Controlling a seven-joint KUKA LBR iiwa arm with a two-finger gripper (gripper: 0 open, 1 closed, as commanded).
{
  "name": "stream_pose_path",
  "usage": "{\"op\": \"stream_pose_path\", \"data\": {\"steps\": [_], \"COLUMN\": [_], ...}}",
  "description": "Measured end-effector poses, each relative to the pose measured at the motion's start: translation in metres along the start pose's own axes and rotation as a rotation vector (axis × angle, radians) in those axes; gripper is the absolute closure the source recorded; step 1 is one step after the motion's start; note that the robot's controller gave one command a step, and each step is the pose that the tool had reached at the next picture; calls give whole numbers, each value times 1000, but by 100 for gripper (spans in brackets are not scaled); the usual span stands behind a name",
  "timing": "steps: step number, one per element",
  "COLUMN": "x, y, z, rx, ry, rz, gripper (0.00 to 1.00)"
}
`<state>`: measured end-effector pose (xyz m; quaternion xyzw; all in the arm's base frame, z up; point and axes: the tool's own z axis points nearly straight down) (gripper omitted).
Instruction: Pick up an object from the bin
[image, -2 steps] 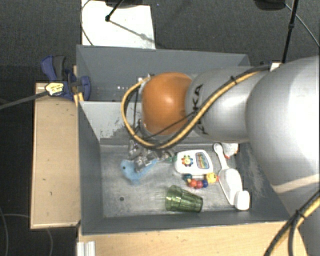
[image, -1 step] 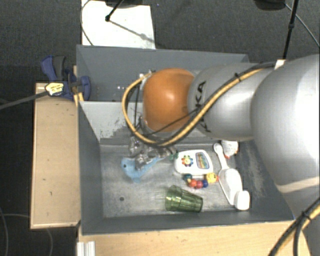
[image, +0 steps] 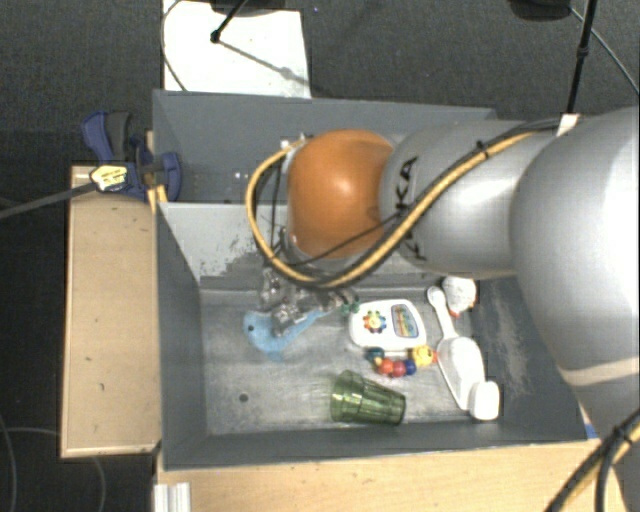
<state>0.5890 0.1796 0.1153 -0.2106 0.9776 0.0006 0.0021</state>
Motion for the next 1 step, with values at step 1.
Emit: {"op": "stream_pose_path", "data": {"steps": [1], "x": [-1], "y": [0], "z": [-10], "rx": [1], "ry": [-2], "rz": [2], "gripper": [100]}}
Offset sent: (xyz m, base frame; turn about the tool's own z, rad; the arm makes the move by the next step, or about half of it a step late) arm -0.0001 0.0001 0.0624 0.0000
